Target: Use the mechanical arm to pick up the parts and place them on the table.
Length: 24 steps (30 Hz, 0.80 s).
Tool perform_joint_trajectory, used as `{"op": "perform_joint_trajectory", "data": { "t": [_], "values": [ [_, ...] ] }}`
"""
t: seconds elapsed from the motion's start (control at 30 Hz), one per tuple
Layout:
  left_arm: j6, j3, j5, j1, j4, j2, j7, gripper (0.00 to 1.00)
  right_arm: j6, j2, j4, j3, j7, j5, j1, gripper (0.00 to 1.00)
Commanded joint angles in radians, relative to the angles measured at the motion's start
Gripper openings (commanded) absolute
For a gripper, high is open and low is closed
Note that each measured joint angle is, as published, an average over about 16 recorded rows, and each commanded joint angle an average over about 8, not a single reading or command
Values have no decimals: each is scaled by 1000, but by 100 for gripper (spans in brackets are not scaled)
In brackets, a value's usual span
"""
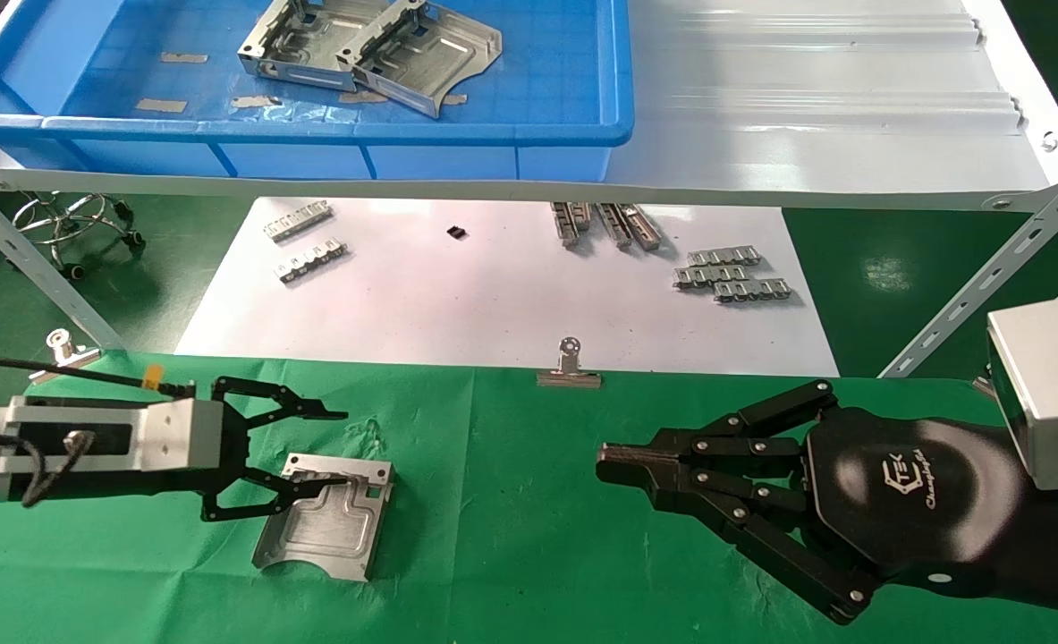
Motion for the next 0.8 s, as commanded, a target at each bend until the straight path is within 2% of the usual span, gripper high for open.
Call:
{"op": "perform_joint_trajectory", "data": {
  "t": [0.03,0.13,0.17,0.3,0.8],
  "values": [
    [31,-2,-20,-6,-7,-13,-58,100,0,0,0,0,0,0,0,51],
    [47,-9,-40,-2,-25,-22,-136,100,0,0,0,0,0,0,0,89],
    [48,-13,-46,3,-35,-26,-153,100,0,0,0,0,0,0,0,98],
    [44,-42,-52,25,-66,-33,-195,100,0,0,0,0,0,0,0,100],
    [15,-177,-140,166,-337,-100,-408,100,0,0,0,0,0,0,0,100]
  ]
}}
